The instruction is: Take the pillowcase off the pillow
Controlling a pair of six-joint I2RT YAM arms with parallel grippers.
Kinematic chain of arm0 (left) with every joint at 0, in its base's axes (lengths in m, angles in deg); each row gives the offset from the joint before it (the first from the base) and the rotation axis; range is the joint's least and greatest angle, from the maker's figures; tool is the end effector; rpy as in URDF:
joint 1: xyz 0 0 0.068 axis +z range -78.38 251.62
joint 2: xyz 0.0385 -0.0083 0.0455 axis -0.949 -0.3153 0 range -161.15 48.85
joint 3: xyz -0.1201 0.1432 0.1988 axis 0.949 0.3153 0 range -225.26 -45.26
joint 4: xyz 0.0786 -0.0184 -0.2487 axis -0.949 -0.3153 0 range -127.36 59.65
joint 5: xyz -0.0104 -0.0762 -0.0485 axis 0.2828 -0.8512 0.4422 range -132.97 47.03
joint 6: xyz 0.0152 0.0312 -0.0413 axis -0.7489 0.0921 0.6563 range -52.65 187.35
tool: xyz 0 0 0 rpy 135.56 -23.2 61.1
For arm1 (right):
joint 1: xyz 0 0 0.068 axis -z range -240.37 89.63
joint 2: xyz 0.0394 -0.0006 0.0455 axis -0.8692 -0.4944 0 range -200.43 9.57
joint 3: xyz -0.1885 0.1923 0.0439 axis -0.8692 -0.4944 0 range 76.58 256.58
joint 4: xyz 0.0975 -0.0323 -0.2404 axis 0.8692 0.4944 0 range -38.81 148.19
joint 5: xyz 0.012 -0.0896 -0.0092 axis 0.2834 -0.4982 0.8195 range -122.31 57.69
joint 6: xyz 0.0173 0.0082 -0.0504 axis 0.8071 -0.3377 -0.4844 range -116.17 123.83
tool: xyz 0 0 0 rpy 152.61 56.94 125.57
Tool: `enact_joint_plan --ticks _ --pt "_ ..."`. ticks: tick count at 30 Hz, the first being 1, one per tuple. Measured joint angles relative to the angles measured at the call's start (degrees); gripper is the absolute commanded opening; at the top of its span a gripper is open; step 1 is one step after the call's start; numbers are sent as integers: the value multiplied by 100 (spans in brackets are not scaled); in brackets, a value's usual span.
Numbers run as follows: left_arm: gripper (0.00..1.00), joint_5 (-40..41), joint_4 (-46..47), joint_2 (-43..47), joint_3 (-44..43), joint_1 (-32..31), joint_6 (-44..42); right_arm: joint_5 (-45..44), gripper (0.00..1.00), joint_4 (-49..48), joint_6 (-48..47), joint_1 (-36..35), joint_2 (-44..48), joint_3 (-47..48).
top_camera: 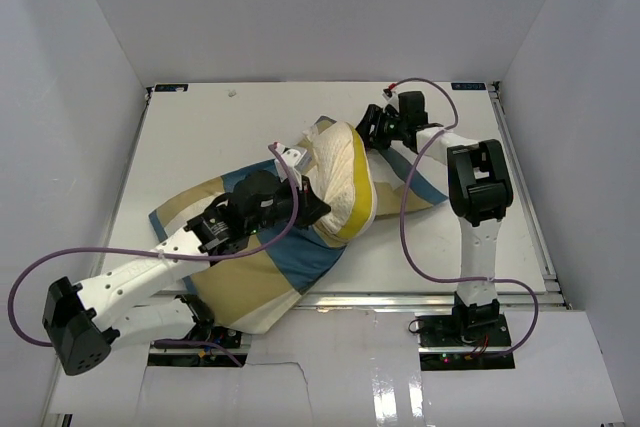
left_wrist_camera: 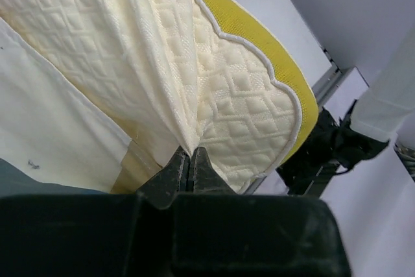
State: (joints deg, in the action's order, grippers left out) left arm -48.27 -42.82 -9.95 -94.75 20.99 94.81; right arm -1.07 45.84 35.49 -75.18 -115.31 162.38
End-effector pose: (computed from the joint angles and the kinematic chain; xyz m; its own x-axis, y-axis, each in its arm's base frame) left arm 0.1474 -0.1848 0.3182 -0.5889 -0.0062 -0.8082 0.6228 0.6339 -0.4586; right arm 0.4649 0.1422 0.1643 -0.7906 0.2551 -0.5566 -0.2591 0.6842 0.6817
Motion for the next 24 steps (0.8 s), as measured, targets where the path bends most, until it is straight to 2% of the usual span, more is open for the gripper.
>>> enact_joint_plan --ticks 1,3,5,7,11,12,13,14,15,18,19,24 --pt "0 144 76 -120 7 -13 24 9 82 -9 -28 31 4 48" --pt "0 398 245 -380 7 -31 68 0 97 149 -201 114 66 205" --pt "0 575 433 -636 7 -44 109 -96 98 446 -328 199 223 376" --pt "0 691 605 -887 4 -61 153 -264 95 874 -452 310 511 621" --pt "0 723 855 -1311 0 -63 267 -310 95 1427 -680 553 1447 804" --pt "6 708 890 -1384 0 -63 302 -249 95 1493 -728 599 1670 796" --pt "17 682 914 -1432 2 -63 315 -140 95 1469 -817 669 1971 695" --pt "30 658 944 -1473 2 -63 332 -33 95 1502 -879 713 2232 581" --pt "49 632 966 -1497 7 -66 356 133 95 1325 -940 741 2524 319" --pt "71 608 981 -1499 96 -63 396 586 95 997 -1108 682 3335 -846" --pt "77 608 973 -1486 151 -59 428 695 95 964 -1182 632 3469 -1169" --pt "82 868 662 -1204 444 -55 688 960 95 1132 -1781 181 3392 -2275"
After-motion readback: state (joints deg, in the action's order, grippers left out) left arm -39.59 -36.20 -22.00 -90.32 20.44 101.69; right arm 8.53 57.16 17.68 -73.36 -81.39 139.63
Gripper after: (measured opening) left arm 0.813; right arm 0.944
